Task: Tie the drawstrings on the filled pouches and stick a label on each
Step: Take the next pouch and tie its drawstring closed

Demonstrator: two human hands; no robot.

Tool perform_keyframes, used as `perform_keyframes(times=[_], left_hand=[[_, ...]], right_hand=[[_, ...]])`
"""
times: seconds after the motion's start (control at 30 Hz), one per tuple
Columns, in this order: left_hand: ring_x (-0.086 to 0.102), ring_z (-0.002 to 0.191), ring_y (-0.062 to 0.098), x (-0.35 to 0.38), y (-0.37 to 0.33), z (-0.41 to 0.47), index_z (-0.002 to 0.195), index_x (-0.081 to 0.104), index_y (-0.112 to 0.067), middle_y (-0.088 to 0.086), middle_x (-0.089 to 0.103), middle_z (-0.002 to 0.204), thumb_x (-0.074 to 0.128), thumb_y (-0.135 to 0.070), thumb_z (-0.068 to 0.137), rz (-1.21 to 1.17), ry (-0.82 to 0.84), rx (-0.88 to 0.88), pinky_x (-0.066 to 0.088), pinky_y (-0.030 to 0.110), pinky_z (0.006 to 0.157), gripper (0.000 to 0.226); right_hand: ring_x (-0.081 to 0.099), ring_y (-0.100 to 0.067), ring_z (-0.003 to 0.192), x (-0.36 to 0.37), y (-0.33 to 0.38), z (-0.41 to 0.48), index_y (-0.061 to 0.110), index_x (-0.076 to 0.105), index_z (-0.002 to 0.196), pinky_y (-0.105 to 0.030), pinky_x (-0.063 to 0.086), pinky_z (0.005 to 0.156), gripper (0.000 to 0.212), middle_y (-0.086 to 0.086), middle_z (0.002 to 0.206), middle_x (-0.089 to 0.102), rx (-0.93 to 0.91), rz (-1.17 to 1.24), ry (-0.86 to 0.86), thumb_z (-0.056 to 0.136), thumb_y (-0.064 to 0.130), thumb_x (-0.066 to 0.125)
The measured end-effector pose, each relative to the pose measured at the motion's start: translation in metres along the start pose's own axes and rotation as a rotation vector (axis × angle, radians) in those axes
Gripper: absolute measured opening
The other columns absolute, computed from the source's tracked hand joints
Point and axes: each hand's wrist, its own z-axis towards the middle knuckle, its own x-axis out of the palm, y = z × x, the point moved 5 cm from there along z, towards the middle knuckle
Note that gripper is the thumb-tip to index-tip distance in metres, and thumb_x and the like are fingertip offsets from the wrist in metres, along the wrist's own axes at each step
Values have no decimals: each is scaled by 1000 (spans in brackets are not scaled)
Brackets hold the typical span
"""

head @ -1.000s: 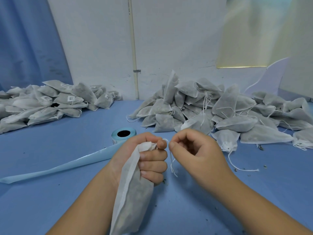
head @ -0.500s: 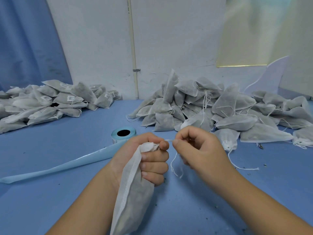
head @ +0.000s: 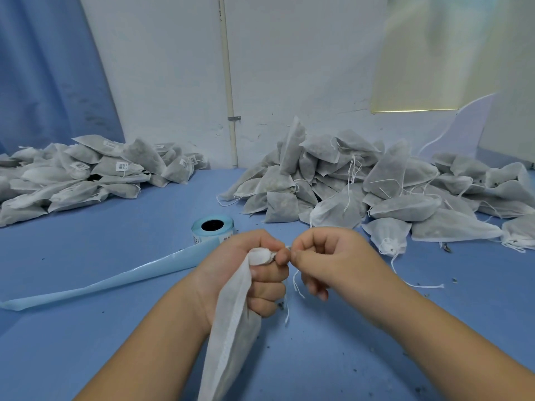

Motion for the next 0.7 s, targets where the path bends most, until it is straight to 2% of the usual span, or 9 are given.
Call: perform_keyframes(times=[0.13,0.23,0.4,0.5,0.63,0.7], left_hand=[[25,32,7,-3,1,0,53,53,-17,-7,27,40,62,-25,61,117,-72,-5,27,16,33,15],[26,33,7,-3,2,-2,54,54,-17,-7,28,40,62,-27,62,159,-61,-18,27,15,34,15],[28,36,8,-6,0,-7,54,58,-16,-6,33,42,64,-28,62,242,-117,-16,27,18,34,16],[33,36,8,-8,-2,-7,53,61,-15,-4,38,43,63,-28,60,329,-191,4,30,19,35,15],[37,36,9,-13,-5,-5,56,68,-12,0,46,50,59,-20,80,373,-302,75,32,18,36,27],[38,36,9,-12,-6,-6,57,70,-13,-1,49,52,61,-20,82,383,-335,109,32,17,36,28]], right_hand=[[47,-15,45,2,-8,2,-2,67,82,-22,39,44,13,-3,47,54,79,1,64,83,11,64],[47,-16,45,4,-12,3,1,65,76,-22,39,45,19,-4,48,54,111,31,99,71,19,60],[49,-14,45,8,-13,3,18,66,66,-22,40,45,11,-6,52,55,93,44,152,67,19,55],[50,-13,45,9,-13,3,16,65,68,-21,41,45,11,-5,53,55,70,32,180,68,17,54],[51,-13,46,6,-13,3,19,64,64,-21,41,46,11,-5,54,55,52,36,186,68,16,54],[51,-13,47,4,-14,4,18,63,65,-21,42,47,10,-6,54,55,44,40,188,68,16,54]])
